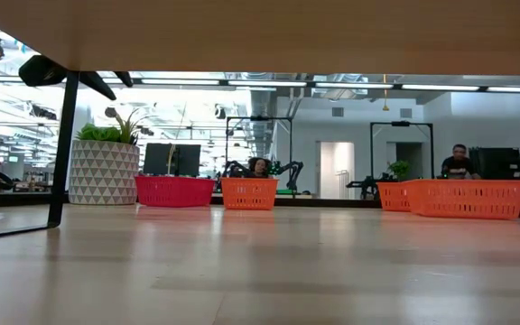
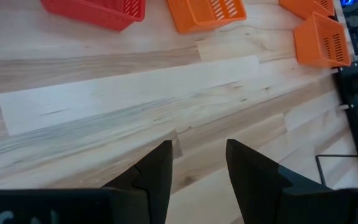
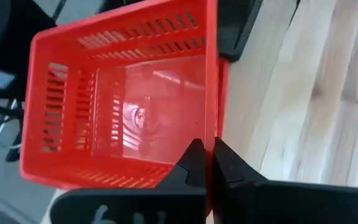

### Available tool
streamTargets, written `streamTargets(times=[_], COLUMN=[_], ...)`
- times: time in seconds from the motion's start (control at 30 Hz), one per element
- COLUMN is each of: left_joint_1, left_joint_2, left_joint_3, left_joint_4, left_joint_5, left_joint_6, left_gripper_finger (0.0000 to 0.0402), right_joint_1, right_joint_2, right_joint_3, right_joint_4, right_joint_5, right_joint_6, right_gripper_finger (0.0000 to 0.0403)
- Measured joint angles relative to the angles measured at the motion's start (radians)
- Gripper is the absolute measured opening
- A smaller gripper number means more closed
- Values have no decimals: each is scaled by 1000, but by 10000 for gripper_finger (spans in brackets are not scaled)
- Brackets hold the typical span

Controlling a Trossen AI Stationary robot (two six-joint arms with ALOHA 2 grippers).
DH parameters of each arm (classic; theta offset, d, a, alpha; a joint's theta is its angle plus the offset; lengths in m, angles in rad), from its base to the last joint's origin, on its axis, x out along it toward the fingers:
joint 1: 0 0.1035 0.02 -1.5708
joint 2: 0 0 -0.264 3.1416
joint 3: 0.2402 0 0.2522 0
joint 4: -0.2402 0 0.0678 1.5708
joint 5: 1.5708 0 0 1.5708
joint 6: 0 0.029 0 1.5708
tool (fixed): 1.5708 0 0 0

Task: Stack baskets on shelf by color
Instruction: Stack the bottom red bin on the top of the red bin on the shelf

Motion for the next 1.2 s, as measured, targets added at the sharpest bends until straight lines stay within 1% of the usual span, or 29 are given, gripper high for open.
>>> streamTargets(times=[0.03, 0.13, 0.33, 0.67, 0.8, 0.93, 1.2], left_joint_1=[0, 0, 0, 0, 0, 0, 0], left_joint_2=[2, 2, 4, 3, 3, 3, 3], left_joint_3=[0, 1, 1, 1, 1, 1, 1], left_joint_4=[-3, -7, -14, -14, -14, -14, -13], left_joint_5=[1, 2, 2, 0, -2, -4, -16], left_joint_6=[3, 12, 15, 14, 13, 13, 12], left_gripper_finger=[138, 138, 138, 138, 138, 138, 138], right_joint_1=[2, 8, 8, 10, 8, 10, 13], right_joint_2=[2, 9, 13, 14, 14, 14, 14], right_joint_3=[1, 2, 2, 2, 2, 2, 2], right_joint_4=[17, -25, -24, -36, -36, -39, -52], right_joint_5=[0, -1, -3, -3, -2, -2, -2], right_joint_6=[-7, -25, -36, -83, -84, -124, -125], right_gripper_finger=[5, 5, 6, 25, 28, 29, 33])
